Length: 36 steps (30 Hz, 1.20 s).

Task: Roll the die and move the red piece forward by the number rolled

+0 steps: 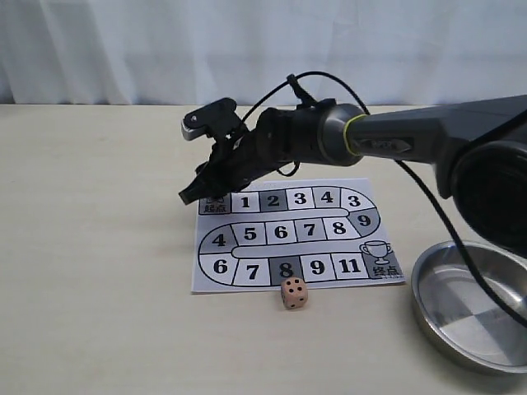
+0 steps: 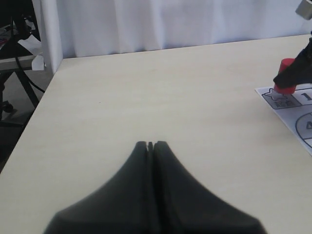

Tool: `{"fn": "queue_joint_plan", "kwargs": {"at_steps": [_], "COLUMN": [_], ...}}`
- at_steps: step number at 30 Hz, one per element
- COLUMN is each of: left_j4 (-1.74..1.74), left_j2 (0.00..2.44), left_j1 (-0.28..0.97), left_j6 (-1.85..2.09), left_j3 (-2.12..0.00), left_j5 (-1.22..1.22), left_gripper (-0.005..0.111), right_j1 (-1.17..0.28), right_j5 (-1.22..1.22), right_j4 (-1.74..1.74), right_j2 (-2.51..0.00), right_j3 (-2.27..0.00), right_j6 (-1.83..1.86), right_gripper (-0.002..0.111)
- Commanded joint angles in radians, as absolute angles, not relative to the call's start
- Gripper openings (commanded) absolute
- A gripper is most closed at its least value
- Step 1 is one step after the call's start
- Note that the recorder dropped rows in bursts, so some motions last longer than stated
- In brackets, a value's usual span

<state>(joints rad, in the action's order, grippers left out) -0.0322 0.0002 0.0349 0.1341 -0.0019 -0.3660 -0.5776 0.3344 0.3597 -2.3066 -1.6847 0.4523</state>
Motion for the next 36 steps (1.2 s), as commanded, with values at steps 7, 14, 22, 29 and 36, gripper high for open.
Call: {"fn": "queue_joint_plan", "kwargs": {"at_steps": [7, 14, 22, 29, 36], "left_j4": [-0.039, -0.039, -0.039, -0.039, -0.039], "left_j2": [0.000, 0.000, 0.000, 0.000, 0.000], "left_j1": [0.035, 0.035, 0.035, 0.035, 0.035], "left_j6": [0.130, 0.130, 0.130, 0.130, 0.130], "left_j3": [0.000, 0.000, 0.000, 0.000, 0.000], "left_j5": [-0.354, -0.354, -0.354, -0.354, -0.354], "left_gripper": [0.000, 0.000, 0.000, 0.000, 0.000], "right_j1": [-0.499, -0.475, -0.486, -0.483, -0.457], "right_j5": [0.398, 0.396, 0.425, 0.437, 0.446], "right_j4": [0.350, 0.350, 0.350, 0.350, 0.343], "right_j2": [-2.195, -2.238, -2.317, -2.295, -2.235], "right_j3": [-1.688, -1.658, -1.650, -1.650, -1.651], "right_j6": [0.414, 0.380, 0.353, 0.346, 0.344], "right_gripper": [0.004, 0.004, 0.004, 0.004, 0.004]}}
